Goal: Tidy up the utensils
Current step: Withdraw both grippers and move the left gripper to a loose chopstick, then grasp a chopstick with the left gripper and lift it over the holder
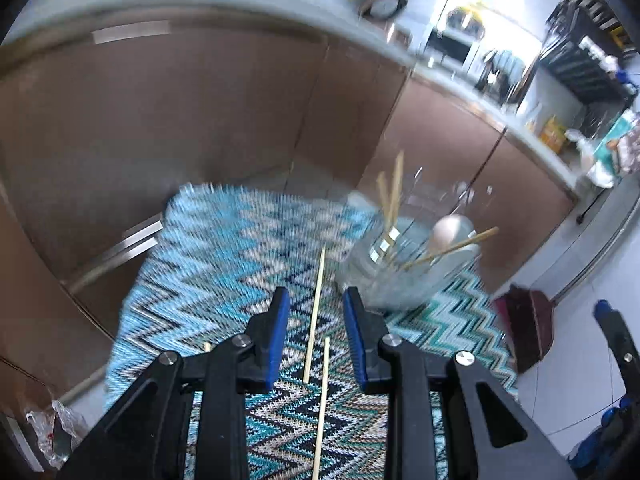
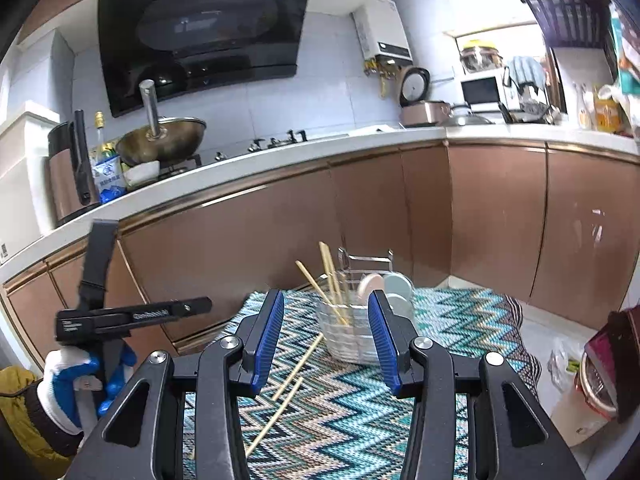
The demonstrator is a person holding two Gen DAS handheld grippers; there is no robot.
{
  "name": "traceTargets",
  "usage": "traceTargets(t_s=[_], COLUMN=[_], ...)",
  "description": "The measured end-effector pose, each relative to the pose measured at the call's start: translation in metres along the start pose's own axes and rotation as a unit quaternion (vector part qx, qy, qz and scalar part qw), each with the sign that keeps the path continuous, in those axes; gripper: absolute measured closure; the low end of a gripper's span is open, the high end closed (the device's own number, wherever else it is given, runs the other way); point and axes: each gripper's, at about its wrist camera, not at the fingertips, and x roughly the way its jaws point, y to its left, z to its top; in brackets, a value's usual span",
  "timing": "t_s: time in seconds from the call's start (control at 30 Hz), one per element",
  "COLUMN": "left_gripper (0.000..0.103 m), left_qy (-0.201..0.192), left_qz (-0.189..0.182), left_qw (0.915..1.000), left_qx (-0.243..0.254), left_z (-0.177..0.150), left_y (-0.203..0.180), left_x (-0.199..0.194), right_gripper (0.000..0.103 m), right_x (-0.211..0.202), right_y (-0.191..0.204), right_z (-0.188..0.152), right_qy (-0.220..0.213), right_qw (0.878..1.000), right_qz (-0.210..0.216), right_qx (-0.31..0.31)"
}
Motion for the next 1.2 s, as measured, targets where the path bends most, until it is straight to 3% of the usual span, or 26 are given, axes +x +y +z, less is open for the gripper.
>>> traceTargets(t_s=[0.2, 0.4, 0.6, 0.83, 0.97, 1.1, 1.2], left_gripper=[0.077, 0.077, 0.077, 0.078, 0.096, 0.098, 0.098], left_qy=[0.104, 0.144, 0.176, 0.200, 0.210, 0.197, 0.165], left_qz=[-0.022, -0.037, -0.037, -0.016, -0.007, -0.004, -0.013], left_qw=[0.9941, 0.9889, 0.9830, 0.9770, 0.9751, 0.9784, 0.9855], left_qx=[-0.019, -0.007, 0.037, 0.074, 0.070, 0.062, 0.035], left_z=[0.015, 0.031, 0.028, 0.026, 0.026, 0.020, 0.018], left_y=[0.012, 0.010, 0.000, -0.015, -0.020, -0.019, -0.009], left_x=[0.095, 0.150, 0.181, 0.203, 0.216, 0.215, 0.192], right_gripper=[0.059, 0.059, 0.059, 0.059, 0.059, 0.059, 0.059], right_x=[0.029, 0.060, 0.076, 0.089, 0.093, 0.093, 0.094], right_y=[-0.037, -0.070, -0.091, -0.097, -0.101, -0.104, -0.105], right_z=[-0.027, -0.054, -0.069, -0.081, -0.087, -0.091, -0.093], right_qy=[0.040, 0.086, 0.109, 0.125, 0.132, 0.135, 0.134], right_qw=[0.999, 0.994, 0.990, 0.988, 0.987, 0.986, 0.986], right_qz=[-0.015, -0.034, -0.043, -0.044, -0.045, -0.044, -0.042], right_qx=[0.030, 0.057, 0.073, 0.077, 0.079, 0.084, 0.088])
